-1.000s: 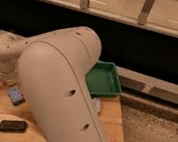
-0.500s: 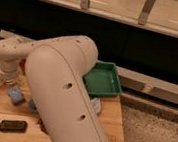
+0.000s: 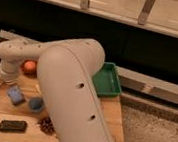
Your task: Place sponge in paper cup
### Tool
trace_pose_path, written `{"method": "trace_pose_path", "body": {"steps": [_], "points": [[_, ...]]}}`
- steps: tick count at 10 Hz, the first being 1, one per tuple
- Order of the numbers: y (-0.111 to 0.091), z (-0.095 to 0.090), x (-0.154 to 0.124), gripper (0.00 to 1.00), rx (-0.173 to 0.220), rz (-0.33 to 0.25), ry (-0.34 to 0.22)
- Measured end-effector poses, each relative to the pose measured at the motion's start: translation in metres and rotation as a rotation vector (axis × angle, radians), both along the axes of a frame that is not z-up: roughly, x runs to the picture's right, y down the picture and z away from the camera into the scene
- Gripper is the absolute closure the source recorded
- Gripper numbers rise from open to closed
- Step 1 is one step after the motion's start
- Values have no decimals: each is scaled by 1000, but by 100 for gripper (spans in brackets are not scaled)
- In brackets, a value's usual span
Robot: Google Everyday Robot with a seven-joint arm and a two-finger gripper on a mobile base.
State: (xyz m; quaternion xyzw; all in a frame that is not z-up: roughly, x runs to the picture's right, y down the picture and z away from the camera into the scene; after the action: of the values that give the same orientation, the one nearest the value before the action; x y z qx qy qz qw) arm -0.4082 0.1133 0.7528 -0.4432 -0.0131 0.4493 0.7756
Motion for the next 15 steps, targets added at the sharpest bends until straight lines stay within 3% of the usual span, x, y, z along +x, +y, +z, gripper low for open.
{"method": "trace_pose_path", "body": {"steps": [7, 11, 15], "points": [[3, 0, -1, 20, 0, 1, -11], [5, 20, 16, 20, -26, 5, -3], [15, 40, 19, 20, -73, 54, -52]]}}
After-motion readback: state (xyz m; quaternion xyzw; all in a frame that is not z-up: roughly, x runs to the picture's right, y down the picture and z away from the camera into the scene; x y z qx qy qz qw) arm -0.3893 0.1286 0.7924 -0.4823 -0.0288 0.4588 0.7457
